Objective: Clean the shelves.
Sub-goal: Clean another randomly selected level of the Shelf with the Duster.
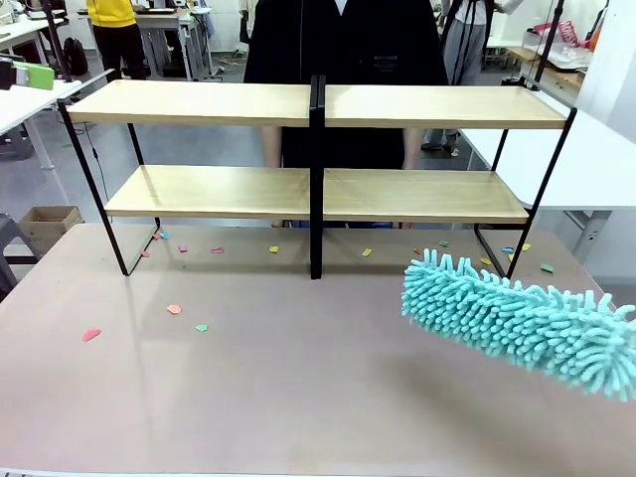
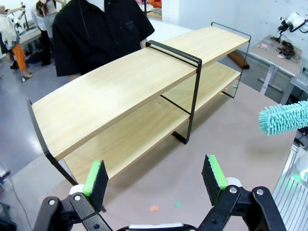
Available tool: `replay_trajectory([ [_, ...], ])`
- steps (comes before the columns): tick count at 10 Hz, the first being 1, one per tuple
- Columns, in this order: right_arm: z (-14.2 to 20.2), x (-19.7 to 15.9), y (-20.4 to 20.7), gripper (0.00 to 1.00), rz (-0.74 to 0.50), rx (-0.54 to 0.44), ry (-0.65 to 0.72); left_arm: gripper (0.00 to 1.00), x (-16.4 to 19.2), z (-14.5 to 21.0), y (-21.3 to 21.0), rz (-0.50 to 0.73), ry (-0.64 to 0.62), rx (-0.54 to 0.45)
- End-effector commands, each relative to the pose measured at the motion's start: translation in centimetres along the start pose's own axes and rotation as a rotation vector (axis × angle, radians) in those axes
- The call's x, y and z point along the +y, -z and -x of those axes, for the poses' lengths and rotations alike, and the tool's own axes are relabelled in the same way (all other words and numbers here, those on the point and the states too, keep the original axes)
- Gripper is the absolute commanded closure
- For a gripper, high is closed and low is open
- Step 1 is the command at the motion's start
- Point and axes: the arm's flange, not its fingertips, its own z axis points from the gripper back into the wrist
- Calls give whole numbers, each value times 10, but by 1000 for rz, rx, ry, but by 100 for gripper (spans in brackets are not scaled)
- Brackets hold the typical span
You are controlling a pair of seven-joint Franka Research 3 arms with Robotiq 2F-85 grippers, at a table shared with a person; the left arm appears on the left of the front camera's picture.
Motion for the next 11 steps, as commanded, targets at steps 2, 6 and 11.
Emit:
replay_trajectory([
  [2, -13, 12, -5, 88, 176, 124, 28, 0, 1, 1, 2, 6, -4, -5],
  [6, -90, 6, 43, 88, 206, 90, 0, 0, 1, 1, 2, 6, -4, -5],
  [11, -185, 4, 119, 88, 159, 42, -5, 0, 1, 1, 2, 6, -4, -5],
])
